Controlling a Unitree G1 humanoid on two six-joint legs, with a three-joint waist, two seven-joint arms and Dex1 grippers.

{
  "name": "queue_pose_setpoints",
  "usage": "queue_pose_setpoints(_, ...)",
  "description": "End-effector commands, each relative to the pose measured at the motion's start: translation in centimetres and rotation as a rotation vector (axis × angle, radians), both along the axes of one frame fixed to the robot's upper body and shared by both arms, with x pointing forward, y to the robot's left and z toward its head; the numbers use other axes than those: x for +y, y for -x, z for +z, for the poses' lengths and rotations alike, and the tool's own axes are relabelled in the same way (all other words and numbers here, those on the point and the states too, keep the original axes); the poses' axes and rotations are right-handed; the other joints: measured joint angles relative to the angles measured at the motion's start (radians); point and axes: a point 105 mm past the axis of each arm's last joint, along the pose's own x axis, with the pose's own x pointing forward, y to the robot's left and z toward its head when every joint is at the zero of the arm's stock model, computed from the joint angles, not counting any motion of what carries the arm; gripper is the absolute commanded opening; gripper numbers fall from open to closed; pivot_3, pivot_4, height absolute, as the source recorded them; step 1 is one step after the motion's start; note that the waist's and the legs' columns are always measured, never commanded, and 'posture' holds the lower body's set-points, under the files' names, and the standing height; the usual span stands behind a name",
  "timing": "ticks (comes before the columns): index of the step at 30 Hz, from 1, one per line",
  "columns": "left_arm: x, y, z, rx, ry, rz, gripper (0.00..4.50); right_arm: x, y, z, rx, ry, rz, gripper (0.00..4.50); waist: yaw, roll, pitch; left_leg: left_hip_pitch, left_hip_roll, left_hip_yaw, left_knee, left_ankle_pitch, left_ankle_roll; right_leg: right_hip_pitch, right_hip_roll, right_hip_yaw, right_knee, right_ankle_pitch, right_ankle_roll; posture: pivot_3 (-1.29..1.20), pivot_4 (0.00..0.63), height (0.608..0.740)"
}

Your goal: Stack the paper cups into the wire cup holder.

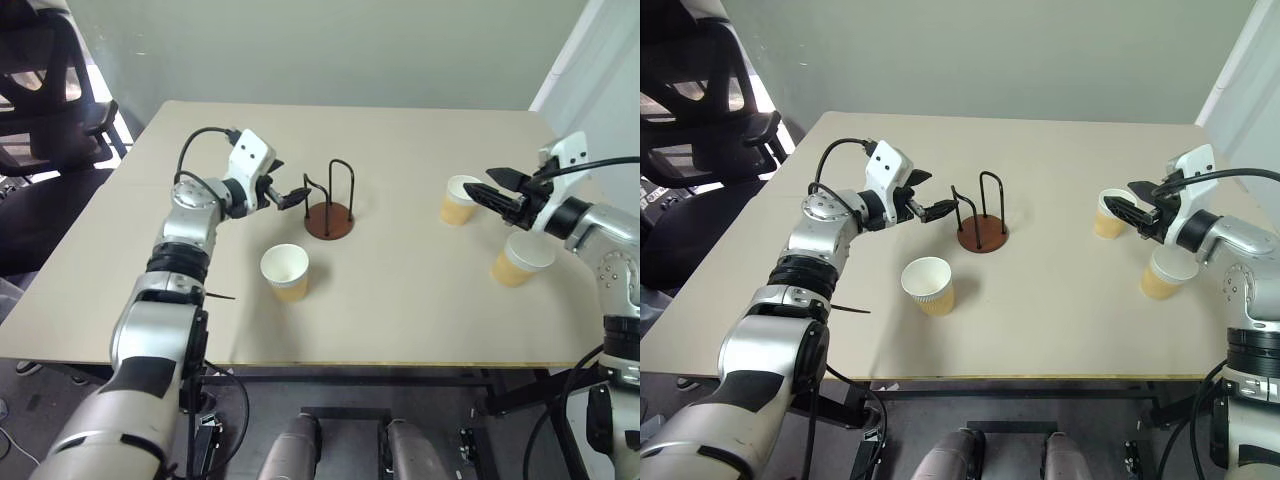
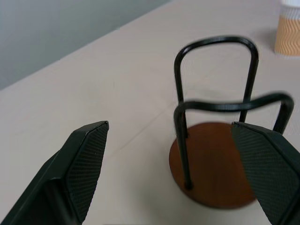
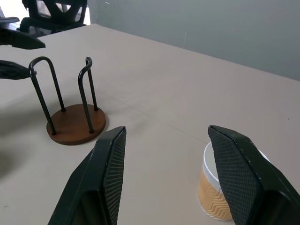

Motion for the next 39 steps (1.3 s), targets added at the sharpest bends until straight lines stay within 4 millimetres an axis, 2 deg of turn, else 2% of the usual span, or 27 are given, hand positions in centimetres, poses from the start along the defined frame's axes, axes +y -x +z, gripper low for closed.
queue_pose_setpoints(1, -0.5, -0.4, 1.6, -0.050, 0.036, 0.007, 4.50, 0.0, 0.3, 1.6, -0.062, 0.014, -0.005, 2.77, 0.000, 0.000, 0.000, 0.000, 0.000, 0.000, 0.000, 0.000, 0.000, 0.000, 0.000, 0.000, 0.000, 0.000, 0.000, 0.00, 0.150, 0.740)
queue_pose_setpoints(14, -2.1, -0.7, 0.5, -0.013, 0.071, -0.001, 4.50, -0.3, 0.3, 1.5, -0.064, 0.012, -0.015, 2.77, 0.000, 0.000, 0.000, 0.000, 0.000, 0.000, 0.001, 0.000, 0.000, 0.000, 0.000, 0.000, 0.000, 0.000, 0.002, 0.00, 0.150, 0.740)
queue_pose_setpoints(17, -2.4, -0.8, 0.3, -0.006, 0.079, 0.001, 3.94, -0.2, 0.3, 1.5, -0.064, 0.010, -0.014, 2.81, 0.000, 0.000, 0.000, 0.000, 0.000, 0.000, 0.001, 0.000, 0.000, 0.000, 0.000, 0.000, 0.000, 0.000, 0.002, 0.00, 0.150, 0.740)
queue_pose_setpoints(28, -3.0, -0.8, -0.3, 0.011, 0.085, -0.005, 0.01, -0.2, 0.4, 1.4, -0.064, 0.006, -0.020, 2.81, 0.000, 0.000, 0.000, 0.000, 0.000, 0.000, 0.002, 0.000, 0.000, 0.001, 0.000, 0.000, 0.000, 0.000, 0.002, 0.00, 0.150, 0.740)
queue_pose_setpoints(35, -3.6, -0.4, -0.3, 0.028, 0.100, -0.056, 0.01, -0.4, 0.5, 1.4, -0.066, 0.006, -0.028, 2.81, 0.000, 0.000, 0.000, 0.000, -0.001, 0.000, 0.003, 0.000, 0.001, 0.001, 0.000, 0.000, 0.000, 0.000, 0.003, 0.00, 0.150, 0.740)
queue_pose_setpoints(37, -4.4, 0.1, -0.4, 0.042, 0.100, -0.127, 0.01, -0.4, 0.5, 1.5, -0.066, 0.006, -0.029, 2.81, 0.001, 0.000, 0.000, 0.000, -0.001, 0.000, 0.003, 0.000, 0.001, 0.001, 0.000, 0.000, 0.000, 0.000, 0.003, 0.00, 0.150, 0.740)
queue_pose_setpoints(39, -6.2, 1.2, -0.6, 0.065, 0.085, -0.257, 0.01, -0.4, 0.4, 1.5, -0.066, 0.007, -0.031, 2.81, 0.001, 0.000, 0.000, 0.000, -0.001, 0.000, 0.003, 0.000, 0.001, 0.001, 0.000, 0.000, 0.000, 0.000, 0.003, 0.00, 0.150, 0.740)
